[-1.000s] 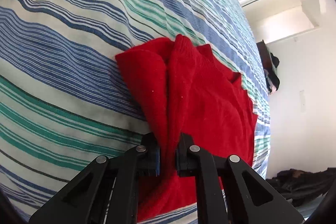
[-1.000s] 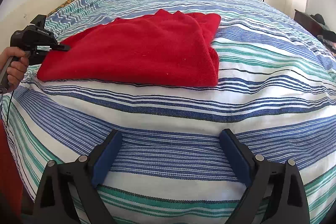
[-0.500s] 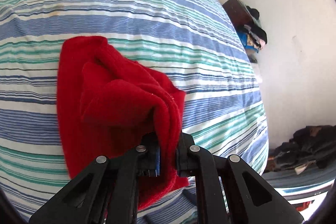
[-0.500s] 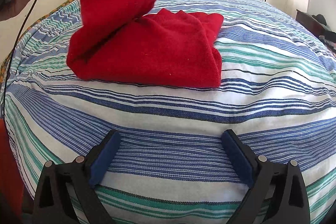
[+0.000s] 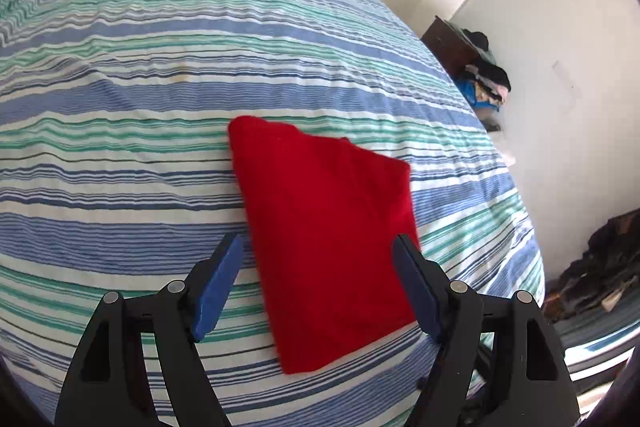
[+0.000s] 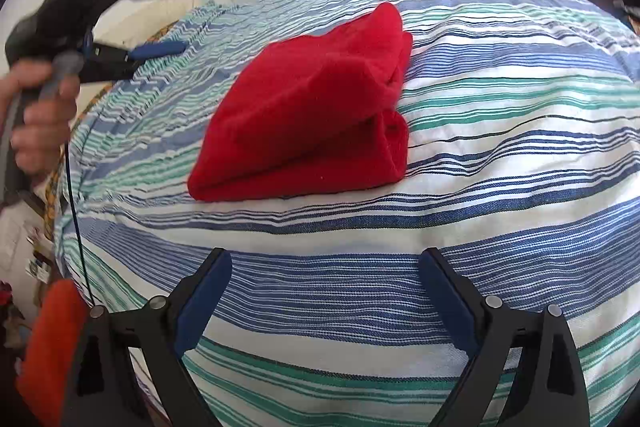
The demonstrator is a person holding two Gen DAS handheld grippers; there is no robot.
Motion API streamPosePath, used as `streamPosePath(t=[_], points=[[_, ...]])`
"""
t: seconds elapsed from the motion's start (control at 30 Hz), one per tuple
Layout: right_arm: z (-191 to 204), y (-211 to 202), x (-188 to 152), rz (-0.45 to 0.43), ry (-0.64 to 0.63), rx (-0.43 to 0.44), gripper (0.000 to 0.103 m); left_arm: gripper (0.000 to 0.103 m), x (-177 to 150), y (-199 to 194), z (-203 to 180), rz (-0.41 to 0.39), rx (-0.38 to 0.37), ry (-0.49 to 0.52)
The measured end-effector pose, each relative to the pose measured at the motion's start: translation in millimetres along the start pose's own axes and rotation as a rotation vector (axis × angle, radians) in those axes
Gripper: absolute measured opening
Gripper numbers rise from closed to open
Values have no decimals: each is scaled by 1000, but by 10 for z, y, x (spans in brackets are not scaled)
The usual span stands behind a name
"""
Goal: Fold small clothes
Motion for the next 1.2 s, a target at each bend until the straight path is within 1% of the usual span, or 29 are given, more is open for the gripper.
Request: streamPosePath(t=[0.03,0.07,0.1,0.13,0.2,0.23,0.27,0.3,0.33,0.37,0.4,0.43,0.47,0.5,0.53,0.6,0.63,0.7,0.73,0.83,0.87,0.93,0.97,1.0,1.03,1.07,1.1,1.13,1.2], points=[[-16,-103,106,-24,74,44,84,77,-133,23,83,15,14,8],[-2,-201,222,-50,135,97,78,73,-253,73,137,24,17,13],[34,-281,352,-74,174,147,70,71,-362,151,109,29,12,23],[118,-348,498,-98,188,194,66,70,-448,223,64,33,9,40],[334,-401,813,-110,151,250,57,68,-551,393,-131,32,17,101],[448,-384,957,-105,116,266,56,67,-598,492,-203,40,28,139],[552,-319,1074,-81,79,275,54,63,-648,618,-265,72,43,175],[612,-212,1157,-46,45,268,50,59,-757,752,-303,129,61,201],[631,-53,1171,2,5,230,49,55,-852,856,-312,177,86,216],[589,146,1116,70,-34,171,47,56,-908,883,-309,186,101,223],[467,379,983,165,-62,95,41,57,-926,844,-308,171,95,222],[266,607,807,268,-65,-3,38,61,-943,786,-301,171,68,206],[63,766,619,355,-65,-75,25,62,-965,722,-277,181,40,182],[-55,811,520,368,-75,-82,22,63,-977,643,-237,184,28,156],[-64,763,536,331,-83,-52,22,64,-969,551,-193,173,22,135],[-49,624,598,309,-76,-43,23,73,-879,366,-91,122,17,93],[-27,554,694,288,-79,-43,23,76,-797,296,-45,95,25,73],[41,413,950,224,-103,-47,23,79,-611,244,0,62,43,46],[80,374,1109,195,-114,-50,24,80,-518,262,0,61,57,46],[207,405,1602,130,-142,-56,39,80,-366,456,-30,67,121,81],[244,468,1728,116,-153,-57,44,81,-374,574,-38,84,139,84],[204,660,1873,113,-170,-79,45,81,-411,801,0,147,154,67],[134,815,1866,137,-166,-102,45,81,-507,903,17,182,156,56],[31,997,1813,188,-146,-136,45,82,-558,976,36,207,155,50],[-100,1163,1698,255,-118,-171,45,83,-578,998,49,210,151,45],[-219,1264,1569,304,-88,-192,46,84,-587,978,52,203,140,35],[-256,1250,1541,287,-79,-190,46,83,-581,941,67,202,126,17],[-237,1163,1548,252,-86,-179,46,83,-578,890,82,200,109,-4],[-165,934,1550,210,-111,-167,45,83,-576,799,126,195,90,-35]])
Point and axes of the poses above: each gripper's, at about its wrist camera, not at the fingertips, and y roughly the way its jaws point, z to its left, x to its top, the point moved 7 cm from there along y, roughly the way its jaws point, and after that the axes turned 4 degrees about y, right-handed, at the moved point
